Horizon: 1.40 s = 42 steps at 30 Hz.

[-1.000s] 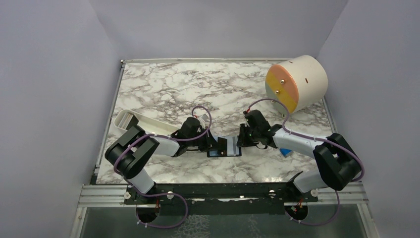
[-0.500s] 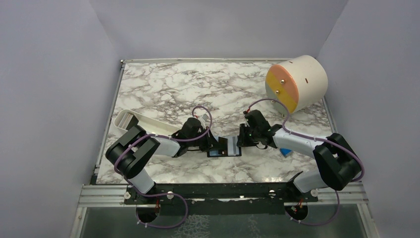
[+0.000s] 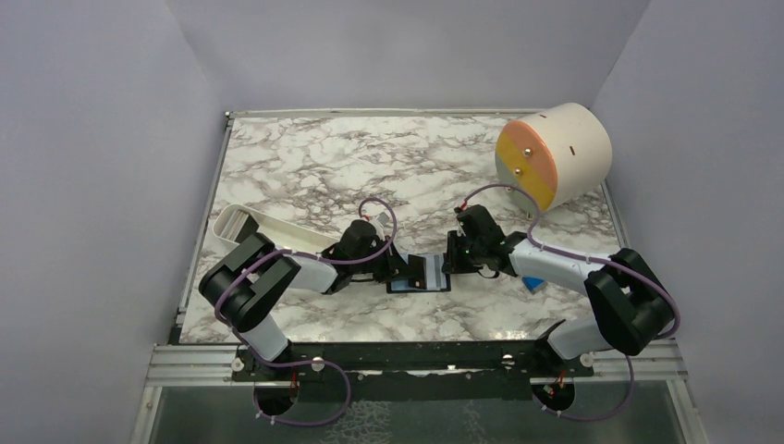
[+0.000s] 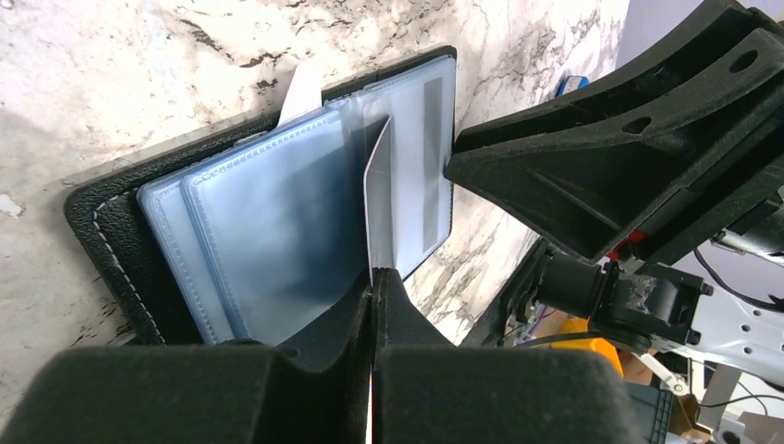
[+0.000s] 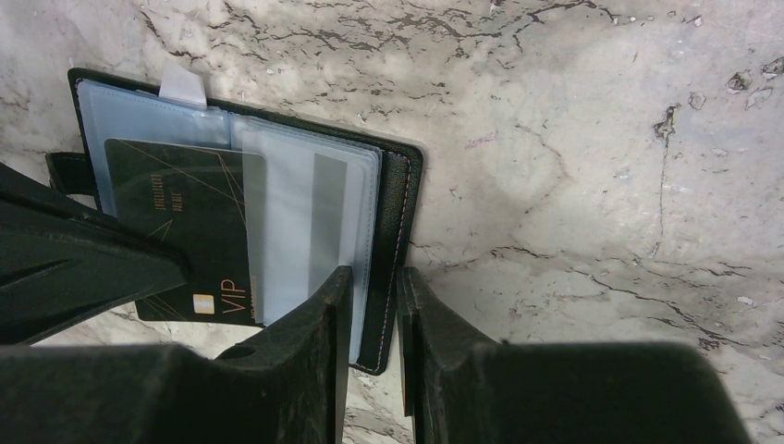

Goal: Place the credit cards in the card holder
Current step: Insert the credit card into the card holder.

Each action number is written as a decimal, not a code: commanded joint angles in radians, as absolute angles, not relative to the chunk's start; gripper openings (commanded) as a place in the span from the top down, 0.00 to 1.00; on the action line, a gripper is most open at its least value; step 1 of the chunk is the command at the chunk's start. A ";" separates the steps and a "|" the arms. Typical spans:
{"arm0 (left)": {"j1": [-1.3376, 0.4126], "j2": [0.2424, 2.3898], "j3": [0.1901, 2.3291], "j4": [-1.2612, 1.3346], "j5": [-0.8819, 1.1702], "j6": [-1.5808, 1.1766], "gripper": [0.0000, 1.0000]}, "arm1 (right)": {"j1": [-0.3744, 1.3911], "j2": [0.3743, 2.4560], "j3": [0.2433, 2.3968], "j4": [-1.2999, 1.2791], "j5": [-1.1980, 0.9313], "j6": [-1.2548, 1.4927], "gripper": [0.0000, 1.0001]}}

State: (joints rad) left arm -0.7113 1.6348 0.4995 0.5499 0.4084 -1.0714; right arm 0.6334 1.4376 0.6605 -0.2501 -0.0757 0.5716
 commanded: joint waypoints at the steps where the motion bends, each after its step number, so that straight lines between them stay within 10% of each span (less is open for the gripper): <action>1: -0.718 1.651 0.489 0.540 0.342 -1.068 1.00 | 0.632 1.440 0.646 -0.250 -0.079 0.580 0.77; 42: -0.786 1.615 0.480 0.555 0.213 -1.114 1.00 | 0.632 1.383 0.539 -0.120 -0.212 0.733 0.79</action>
State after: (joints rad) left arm -0.7685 1.5970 0.4747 0.5640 0.2626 -1.1233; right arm 0.6270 1.3922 0.5774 -0.1596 -0.1192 0.6704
